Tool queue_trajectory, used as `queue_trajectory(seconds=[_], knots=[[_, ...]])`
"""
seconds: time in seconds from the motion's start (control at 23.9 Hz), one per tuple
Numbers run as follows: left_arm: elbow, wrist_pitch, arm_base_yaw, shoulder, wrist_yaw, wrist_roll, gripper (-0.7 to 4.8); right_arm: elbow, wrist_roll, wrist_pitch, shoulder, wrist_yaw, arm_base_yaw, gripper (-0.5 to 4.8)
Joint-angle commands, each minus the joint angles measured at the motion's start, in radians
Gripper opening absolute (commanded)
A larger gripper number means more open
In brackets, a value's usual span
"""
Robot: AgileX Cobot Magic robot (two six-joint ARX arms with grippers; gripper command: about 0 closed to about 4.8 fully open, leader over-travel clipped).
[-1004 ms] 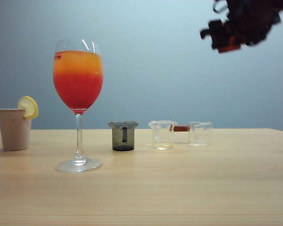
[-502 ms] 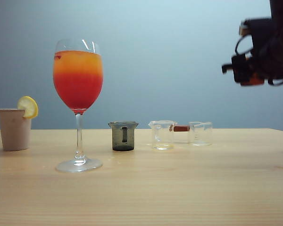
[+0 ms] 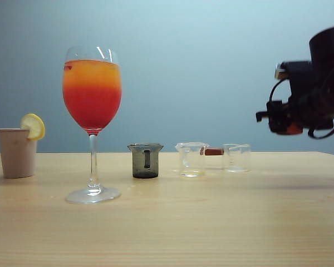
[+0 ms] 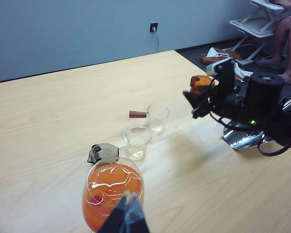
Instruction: Pick up the fourth measuring cup from the left, pour the grenadine inside into the goblet, and finally put the measuring cup back in its original place.
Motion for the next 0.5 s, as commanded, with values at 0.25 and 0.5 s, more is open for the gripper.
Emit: queue_trajectory(seconds=[0.25,0.5], knots=[[0.006,0.013,0.001,0.011,-0.001,0.005,-0.05,0.009,0.040,0.108,0.097,-0.002,-0.001,0.25],[0.007,0.013,0.001,0.011,0.000,0.004,-0.05,0.016,0.040,0.152,0.158,-0.025,-0.005,0.26]])
